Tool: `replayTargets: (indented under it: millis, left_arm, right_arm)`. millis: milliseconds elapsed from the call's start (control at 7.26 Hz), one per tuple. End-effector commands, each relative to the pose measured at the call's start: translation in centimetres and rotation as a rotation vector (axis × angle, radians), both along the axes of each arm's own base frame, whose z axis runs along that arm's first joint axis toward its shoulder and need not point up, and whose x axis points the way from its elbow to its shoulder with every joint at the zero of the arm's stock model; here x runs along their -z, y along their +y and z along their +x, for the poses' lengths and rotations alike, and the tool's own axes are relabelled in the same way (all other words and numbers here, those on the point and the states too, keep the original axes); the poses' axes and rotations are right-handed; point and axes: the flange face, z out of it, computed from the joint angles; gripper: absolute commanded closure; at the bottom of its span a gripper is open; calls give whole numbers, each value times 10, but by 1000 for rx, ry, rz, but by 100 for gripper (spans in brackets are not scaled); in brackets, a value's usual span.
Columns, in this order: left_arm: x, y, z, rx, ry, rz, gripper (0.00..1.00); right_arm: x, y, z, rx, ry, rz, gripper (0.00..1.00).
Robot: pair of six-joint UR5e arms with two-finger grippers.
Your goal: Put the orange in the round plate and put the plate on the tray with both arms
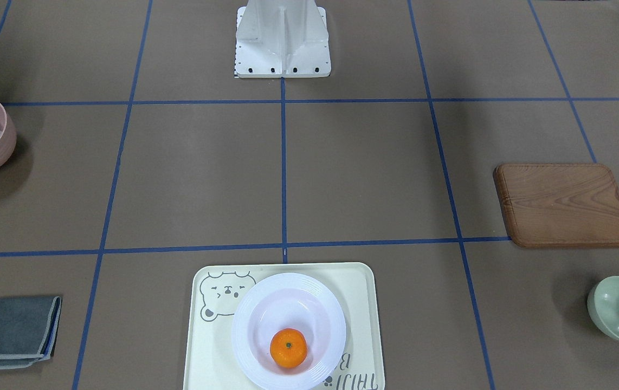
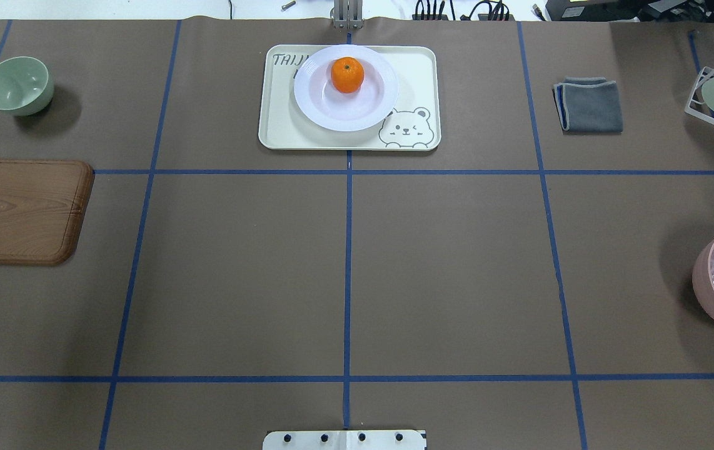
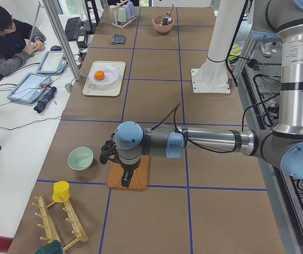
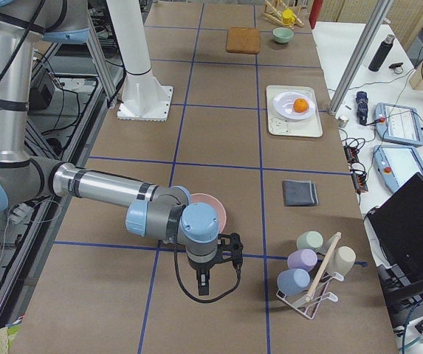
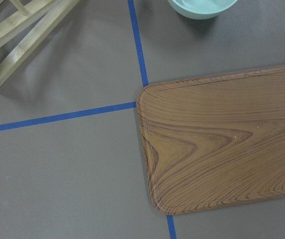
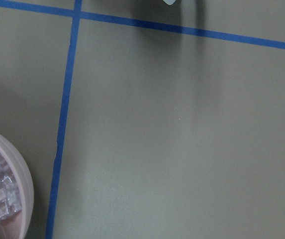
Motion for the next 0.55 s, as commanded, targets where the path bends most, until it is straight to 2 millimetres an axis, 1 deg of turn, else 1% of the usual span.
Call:
replayTargets:
  millis: [0, 138, 413]
  left_arm:
    - [0, 0, 0, 1, 0, 2, 1]
    - [0, 0, 0, 2, 0, 1, 1]
    - [3, 0, 0, 2, 0, 4, 1]
  right_arm:
    - [11, 6, -4, -2, -38, 20, 0]
    - [25, 17, -7, -4, -57, 44, 0]
    - [27, 21, -8, -4, -57, 45, 0]
